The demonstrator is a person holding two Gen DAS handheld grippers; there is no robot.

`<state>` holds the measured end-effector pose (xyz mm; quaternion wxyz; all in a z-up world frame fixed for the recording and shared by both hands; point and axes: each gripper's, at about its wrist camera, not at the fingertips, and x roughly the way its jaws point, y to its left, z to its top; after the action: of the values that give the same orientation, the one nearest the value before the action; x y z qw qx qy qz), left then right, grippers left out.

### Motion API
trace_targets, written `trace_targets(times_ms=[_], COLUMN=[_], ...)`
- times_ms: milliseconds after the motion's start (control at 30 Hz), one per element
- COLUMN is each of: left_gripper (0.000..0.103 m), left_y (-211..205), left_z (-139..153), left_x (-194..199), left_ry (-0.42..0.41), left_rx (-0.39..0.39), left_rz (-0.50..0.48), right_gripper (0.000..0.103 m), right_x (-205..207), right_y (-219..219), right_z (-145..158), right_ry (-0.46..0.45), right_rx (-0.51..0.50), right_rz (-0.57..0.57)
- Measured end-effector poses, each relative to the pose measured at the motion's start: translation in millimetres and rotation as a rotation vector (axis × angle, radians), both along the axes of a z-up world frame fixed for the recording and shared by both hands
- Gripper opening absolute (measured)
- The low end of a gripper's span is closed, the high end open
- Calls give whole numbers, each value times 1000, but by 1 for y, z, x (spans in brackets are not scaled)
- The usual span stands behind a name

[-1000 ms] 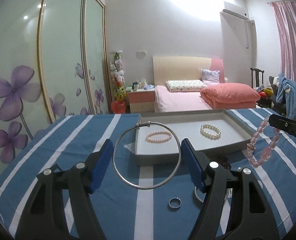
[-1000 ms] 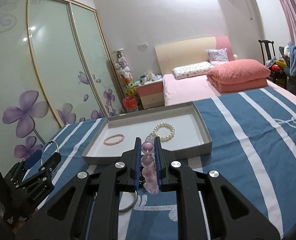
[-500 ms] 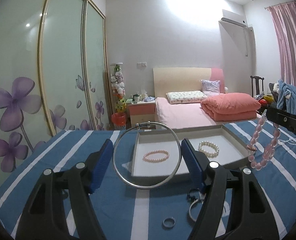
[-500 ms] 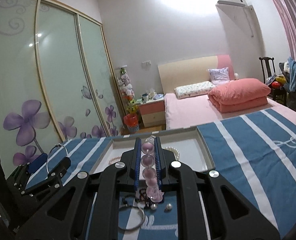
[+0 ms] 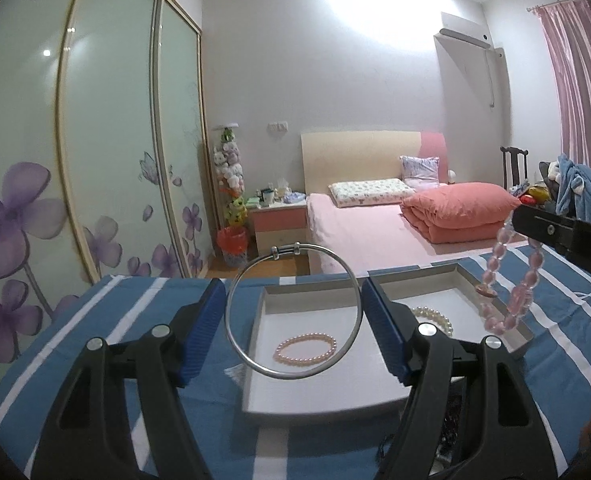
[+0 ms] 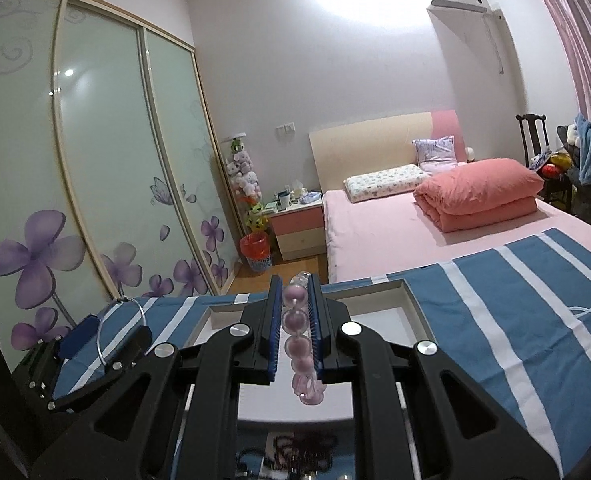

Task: Organize jewelry
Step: 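Carry the pink bead bracelet and silver hoop into the tray and release both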

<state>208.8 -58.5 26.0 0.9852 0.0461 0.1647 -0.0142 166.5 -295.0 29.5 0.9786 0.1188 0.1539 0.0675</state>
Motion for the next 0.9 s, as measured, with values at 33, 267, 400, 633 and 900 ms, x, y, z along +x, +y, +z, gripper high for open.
trace_targets(times_ms=[33,267,400,633,900], left_gripper=[68,68,68,68,69], left_y=[0,-4,-5,-10,-12], left_z=[-3,-26,-37,-53,-58], left_x=[7,48,59,78,88], left_ry=[10,85,101,145,175], left_rx=[-3,-17,-8,1,-4], left_rz=[-1,7,1,-17,-23], right_gripper=[14,14,14,14,35], right_x=[3,38,52,73,78], right_y=[0,1,2,4,-6], right_z=[-2,-20,-30,-47,-53], right_ry=[6,70,115,202,241], right_rx=[1,21,34,72,74], right_rz=[0,-2,7,30,-18])
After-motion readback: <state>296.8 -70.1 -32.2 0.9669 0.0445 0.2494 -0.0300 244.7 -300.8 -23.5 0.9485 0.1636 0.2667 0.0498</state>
